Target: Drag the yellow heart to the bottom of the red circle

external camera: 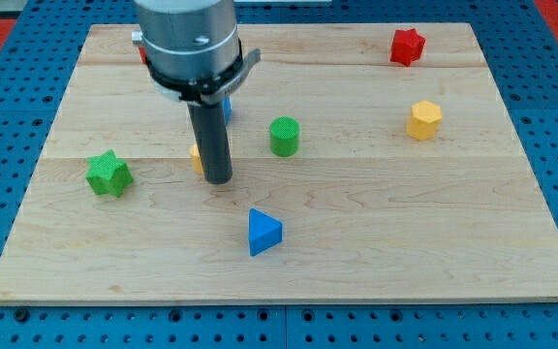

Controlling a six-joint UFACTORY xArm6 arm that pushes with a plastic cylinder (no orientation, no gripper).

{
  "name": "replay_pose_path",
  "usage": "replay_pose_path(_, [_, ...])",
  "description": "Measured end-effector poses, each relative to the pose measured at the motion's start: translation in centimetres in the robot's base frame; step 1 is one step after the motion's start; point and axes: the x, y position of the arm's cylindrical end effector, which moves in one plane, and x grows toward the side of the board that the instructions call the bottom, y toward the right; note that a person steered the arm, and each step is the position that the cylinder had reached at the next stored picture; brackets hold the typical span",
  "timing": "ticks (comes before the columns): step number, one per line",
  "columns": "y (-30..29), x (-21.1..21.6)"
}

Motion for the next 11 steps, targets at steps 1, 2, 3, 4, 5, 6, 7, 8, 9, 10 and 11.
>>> replay_pose_path(1, [-0.4,-1.5])
replay_pose_path(2, [-3.2,-3.1])
replay_pose_path(3, [-4.8,-6.2])
replay_pose_path(4, [-5.6,-8.2])
replay_pose_path(5, [-7.4,-9.9])
replay_pose_path(6, [-7.2,-11.4])
replay_pose_path(7, [-12.9,-11.4])
replay_pose_path(8, [-14.4,-11.8])
replay_pose_path(9, [-13.5,-12.1])
replay_pose_path(10, [-11.0,-13.5])
replay_pose_path(11, [-6.8,-13.8])
